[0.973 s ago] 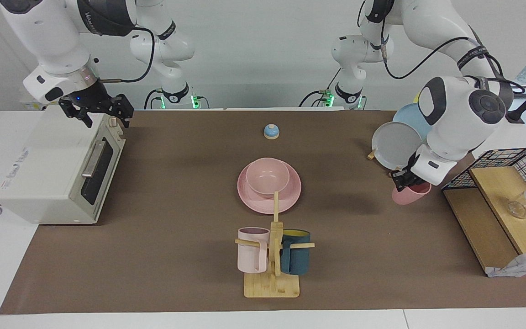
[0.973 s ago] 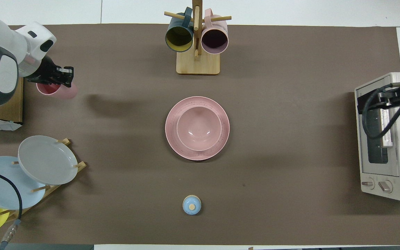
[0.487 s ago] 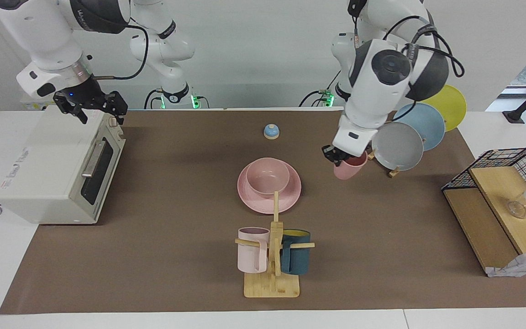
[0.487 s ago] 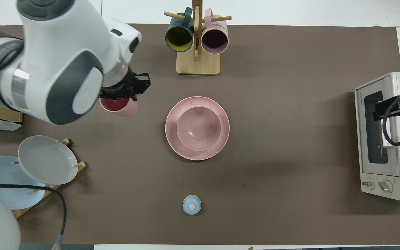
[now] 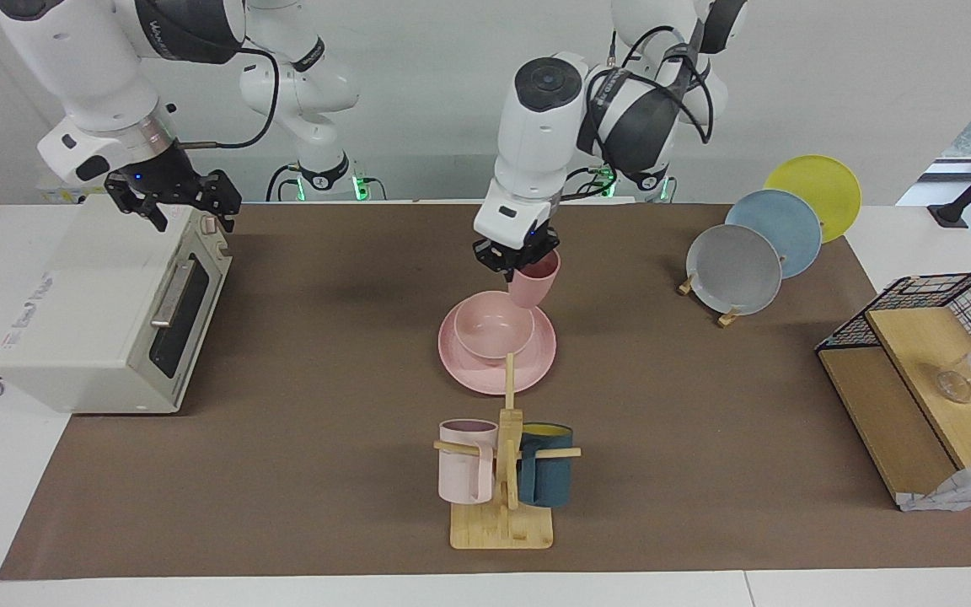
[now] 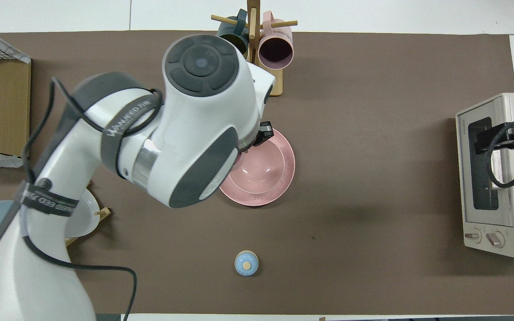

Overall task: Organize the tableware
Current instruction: 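Carry the pink cup with the left gripper over the pink bowl, then lower the pink cup into the bowl with the left gripper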

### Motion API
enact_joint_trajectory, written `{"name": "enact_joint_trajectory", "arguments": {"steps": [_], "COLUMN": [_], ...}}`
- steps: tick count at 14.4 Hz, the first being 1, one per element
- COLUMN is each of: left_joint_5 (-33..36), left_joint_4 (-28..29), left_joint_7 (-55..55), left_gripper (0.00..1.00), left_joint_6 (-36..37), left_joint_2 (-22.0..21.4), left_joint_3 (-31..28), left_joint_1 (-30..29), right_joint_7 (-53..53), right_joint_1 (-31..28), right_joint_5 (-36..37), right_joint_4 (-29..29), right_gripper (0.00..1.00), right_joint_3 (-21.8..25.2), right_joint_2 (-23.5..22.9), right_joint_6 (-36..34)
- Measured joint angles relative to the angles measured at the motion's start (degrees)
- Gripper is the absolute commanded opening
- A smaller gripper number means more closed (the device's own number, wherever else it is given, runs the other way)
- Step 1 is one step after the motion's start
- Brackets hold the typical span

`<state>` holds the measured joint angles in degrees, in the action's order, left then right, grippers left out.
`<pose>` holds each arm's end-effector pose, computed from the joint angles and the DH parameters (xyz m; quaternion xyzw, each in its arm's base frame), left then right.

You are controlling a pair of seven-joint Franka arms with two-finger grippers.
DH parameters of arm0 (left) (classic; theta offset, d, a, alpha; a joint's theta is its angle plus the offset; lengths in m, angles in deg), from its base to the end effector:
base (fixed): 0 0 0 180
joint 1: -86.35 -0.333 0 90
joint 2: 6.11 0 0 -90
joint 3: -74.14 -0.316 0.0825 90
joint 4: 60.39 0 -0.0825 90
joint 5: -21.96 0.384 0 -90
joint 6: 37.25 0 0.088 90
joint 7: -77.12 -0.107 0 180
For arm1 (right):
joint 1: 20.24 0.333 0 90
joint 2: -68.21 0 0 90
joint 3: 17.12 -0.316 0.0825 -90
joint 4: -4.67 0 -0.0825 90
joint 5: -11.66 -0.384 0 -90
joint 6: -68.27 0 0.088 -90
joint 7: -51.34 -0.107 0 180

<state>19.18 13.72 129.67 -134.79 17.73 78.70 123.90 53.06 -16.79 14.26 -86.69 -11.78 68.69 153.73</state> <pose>0.5097 -0.4530 0.5106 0.9944 0.0975 -0.0315 0.0250 0.5421 -0.0233 0.6115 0.9986 -0.0022 -0.0480 0.0208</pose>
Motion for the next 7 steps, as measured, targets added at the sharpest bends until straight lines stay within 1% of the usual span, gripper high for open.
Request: {"name": "enact_joint_trajectory", "arguments": {"steps": [3, 7], "left_joint_5": [0.95, 1.04], "left_joint_4": [-0.05, 0.03], "left_joint_7": [1.9, 1.97], "left_gripper": [0.0, 0.0], "left_joint_6": [-3.26, -4.22], "left_joint_2": [3.82, 5.95], "left_joint_3": [-0.15, -0.44], "left_joint_1": [1.54, 1.59], "right_joint_7": [0.0, 0.0], "right_joint_1": [-0.04, -0.04], "right_joint_5": [0.0, 0.0], "right_joint_4": [0.0, 0.0], "right_gripper": [1.0, 1.0], "right_joint_3": [0.03, 0.03], "right_joint_2": [0.0, 0.0], "right_joint_6": [0.0, 0.0]}}
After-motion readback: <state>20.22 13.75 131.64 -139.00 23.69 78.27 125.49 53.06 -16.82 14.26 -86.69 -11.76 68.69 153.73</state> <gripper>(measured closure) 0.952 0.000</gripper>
